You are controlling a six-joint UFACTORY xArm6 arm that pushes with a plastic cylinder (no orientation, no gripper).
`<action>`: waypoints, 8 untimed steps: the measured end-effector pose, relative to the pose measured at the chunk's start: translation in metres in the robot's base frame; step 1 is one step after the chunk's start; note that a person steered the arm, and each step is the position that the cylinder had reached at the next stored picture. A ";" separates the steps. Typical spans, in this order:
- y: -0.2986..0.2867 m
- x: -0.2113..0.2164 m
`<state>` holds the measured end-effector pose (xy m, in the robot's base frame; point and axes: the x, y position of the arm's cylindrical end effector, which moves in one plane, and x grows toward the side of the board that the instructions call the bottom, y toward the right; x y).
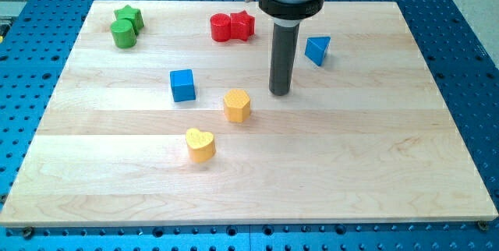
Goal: Slide the hexagon towards center right
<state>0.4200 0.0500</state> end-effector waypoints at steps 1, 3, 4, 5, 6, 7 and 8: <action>0.000 0.011; -0.111 0.000; -0.111 0.055; 0.007 0.057; 0.026 0.050; -0.072 0.047; -0.032 0.008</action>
<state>0.4283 0.0183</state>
